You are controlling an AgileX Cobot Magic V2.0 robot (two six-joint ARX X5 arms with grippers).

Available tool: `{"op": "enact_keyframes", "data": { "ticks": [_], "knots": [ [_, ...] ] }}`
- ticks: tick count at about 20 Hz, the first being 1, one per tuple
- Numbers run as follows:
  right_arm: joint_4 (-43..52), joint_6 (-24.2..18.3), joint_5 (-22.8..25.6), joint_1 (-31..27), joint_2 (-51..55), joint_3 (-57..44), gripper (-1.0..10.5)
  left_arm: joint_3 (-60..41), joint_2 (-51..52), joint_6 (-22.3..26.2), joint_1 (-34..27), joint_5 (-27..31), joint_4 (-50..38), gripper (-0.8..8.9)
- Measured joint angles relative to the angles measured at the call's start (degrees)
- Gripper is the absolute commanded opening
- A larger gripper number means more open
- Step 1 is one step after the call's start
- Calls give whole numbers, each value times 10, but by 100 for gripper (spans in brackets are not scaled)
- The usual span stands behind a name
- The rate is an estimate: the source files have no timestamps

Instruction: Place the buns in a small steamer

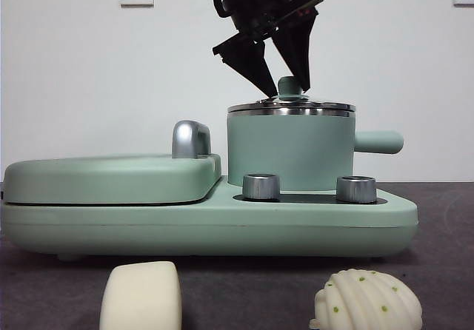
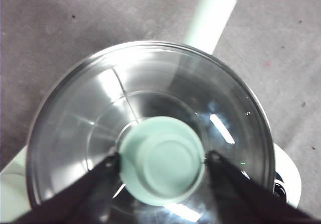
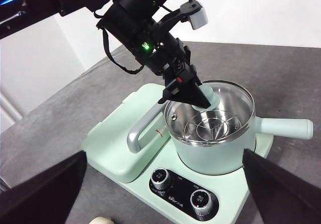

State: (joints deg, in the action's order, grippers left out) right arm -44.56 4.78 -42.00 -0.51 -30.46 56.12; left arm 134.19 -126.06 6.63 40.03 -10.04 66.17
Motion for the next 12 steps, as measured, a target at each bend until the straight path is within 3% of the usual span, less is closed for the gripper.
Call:
{"op": "enact_keyframes", "data": {
  "ticks": [2,12],
  "knots": [
    [0,0,0,0,0,0,496,2,0,5,0,3,0,141],
    [0,0,0,0,0,0,496,6,0,9,3,1,1,113]
  ]
}}
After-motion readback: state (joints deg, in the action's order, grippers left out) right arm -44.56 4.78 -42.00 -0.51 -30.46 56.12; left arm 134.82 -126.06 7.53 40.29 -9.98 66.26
